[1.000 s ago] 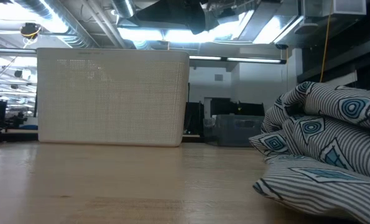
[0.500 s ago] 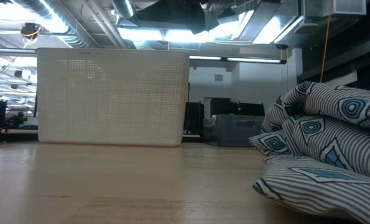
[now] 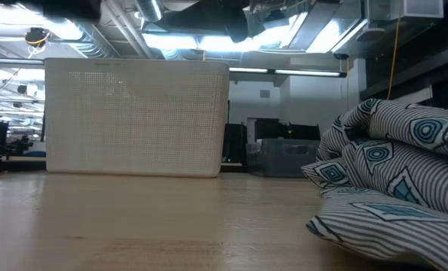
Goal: Pick & place medical supplies in basket/bin
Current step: Put the black bandage into the black bin
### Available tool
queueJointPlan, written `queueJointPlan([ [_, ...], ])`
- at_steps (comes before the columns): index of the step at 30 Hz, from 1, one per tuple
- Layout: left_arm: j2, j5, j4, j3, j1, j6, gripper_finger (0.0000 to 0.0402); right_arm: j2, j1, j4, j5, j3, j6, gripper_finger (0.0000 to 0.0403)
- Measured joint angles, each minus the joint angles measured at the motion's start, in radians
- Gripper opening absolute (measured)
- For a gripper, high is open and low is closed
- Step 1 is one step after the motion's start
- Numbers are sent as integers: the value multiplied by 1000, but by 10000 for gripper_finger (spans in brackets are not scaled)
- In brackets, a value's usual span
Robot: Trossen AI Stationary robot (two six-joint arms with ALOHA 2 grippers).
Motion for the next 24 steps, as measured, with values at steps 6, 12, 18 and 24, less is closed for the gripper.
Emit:
queueJointPlan([
  [6,-75,48,358,-246,15,-1,187,-8,-19,-141,-5,0,56,262],
  [12,-118,79,589,-400,18,-11,187,-39,-68,-497,-6,1,272,262],
  [18,-127,129,748,-484,18,15,187,-52,-102,-865,-73,0,487,262],
  [24,-126,234,970,-544,3,75,187,-52,-95,-1058,-203,0,639,262],
])
